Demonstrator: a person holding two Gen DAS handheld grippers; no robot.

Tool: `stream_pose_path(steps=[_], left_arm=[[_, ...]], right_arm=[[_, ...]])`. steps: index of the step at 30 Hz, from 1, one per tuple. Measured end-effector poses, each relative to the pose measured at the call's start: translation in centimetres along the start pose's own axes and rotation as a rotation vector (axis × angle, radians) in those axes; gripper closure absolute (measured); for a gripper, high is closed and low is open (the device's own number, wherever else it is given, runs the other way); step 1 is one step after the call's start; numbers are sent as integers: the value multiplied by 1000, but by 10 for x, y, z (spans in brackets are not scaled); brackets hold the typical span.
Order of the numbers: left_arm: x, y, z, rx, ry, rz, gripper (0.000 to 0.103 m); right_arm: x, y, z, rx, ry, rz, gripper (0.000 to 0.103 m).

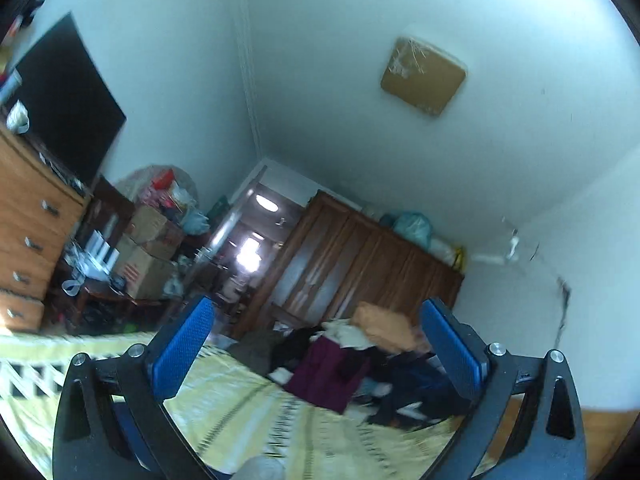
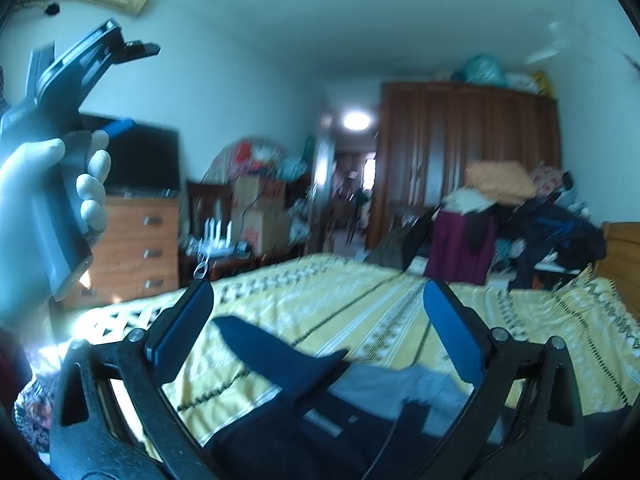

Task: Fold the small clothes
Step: 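Raise both tools and bring them over the navy jacket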

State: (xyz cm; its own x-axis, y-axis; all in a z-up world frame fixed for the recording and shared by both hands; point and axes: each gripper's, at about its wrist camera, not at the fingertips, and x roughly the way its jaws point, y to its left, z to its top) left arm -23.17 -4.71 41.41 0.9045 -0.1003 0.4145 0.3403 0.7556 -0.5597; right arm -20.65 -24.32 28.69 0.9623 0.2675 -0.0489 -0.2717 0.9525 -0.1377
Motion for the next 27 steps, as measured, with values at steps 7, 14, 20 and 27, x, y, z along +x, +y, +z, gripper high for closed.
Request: stream_pose_path(steps=[7, 14, 20, 27], left_arm=[[52, -44, 39, -456, 20, -398, 0], [84, -78, 45, -87, -55, 42, 0], [94, -86, 47, 161, 52, 5, 0], [155, 12, -55, 457, 446, 221, 0]], right_arm=[[-40, -55, 27, 62, -152, -130, 0], [-47, -76, 14, 118, -139, -185, 0], [-67, -100, -8, 81, -55, -234, 0], [-44, -120, -67, 55, 208, -299, 0]])
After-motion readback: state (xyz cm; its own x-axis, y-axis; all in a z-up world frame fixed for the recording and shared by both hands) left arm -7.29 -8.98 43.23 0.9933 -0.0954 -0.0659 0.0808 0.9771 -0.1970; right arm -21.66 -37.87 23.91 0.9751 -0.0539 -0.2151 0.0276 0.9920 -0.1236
